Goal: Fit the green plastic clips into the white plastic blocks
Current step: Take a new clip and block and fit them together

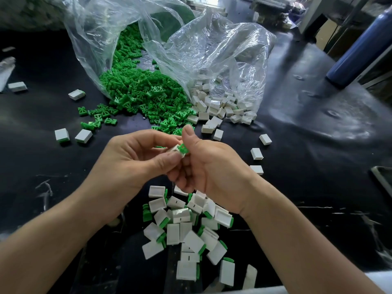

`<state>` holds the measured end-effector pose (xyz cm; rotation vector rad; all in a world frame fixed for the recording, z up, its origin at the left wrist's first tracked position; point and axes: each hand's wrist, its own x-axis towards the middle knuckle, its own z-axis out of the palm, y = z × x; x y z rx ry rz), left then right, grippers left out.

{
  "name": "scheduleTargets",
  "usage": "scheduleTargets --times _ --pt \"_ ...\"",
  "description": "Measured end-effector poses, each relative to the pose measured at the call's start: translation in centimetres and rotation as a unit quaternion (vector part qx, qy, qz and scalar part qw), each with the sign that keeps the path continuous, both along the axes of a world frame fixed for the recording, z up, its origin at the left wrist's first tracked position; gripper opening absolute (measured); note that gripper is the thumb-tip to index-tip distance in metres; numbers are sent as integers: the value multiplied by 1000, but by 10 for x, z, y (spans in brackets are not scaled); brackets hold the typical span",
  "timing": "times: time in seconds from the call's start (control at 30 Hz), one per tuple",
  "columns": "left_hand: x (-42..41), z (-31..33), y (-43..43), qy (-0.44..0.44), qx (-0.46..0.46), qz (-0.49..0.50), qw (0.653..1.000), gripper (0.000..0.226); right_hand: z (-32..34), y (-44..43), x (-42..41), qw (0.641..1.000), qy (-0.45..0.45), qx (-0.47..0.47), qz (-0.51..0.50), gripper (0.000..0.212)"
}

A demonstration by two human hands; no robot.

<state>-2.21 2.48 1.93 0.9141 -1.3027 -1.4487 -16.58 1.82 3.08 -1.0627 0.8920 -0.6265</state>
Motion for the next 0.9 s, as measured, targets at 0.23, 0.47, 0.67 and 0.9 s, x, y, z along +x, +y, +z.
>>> scheduleTargets --times 0.23,0.47,0.67,0.9 --pt "-1 1 2 9 -8 3 1000 27 0 4 5 998 31 -31 -51 41" --pt "-1 3 2 16 -7 11 1000 24 2 2 3 1000 -3 -7 -29 46" --pt "2 4 1 18 8 7 1000 21 2 3 2 998 27 -54 -29 39" --pt "3 3 0 15 31 18 999 19 1 1 0 997 42 -70 -14 34"
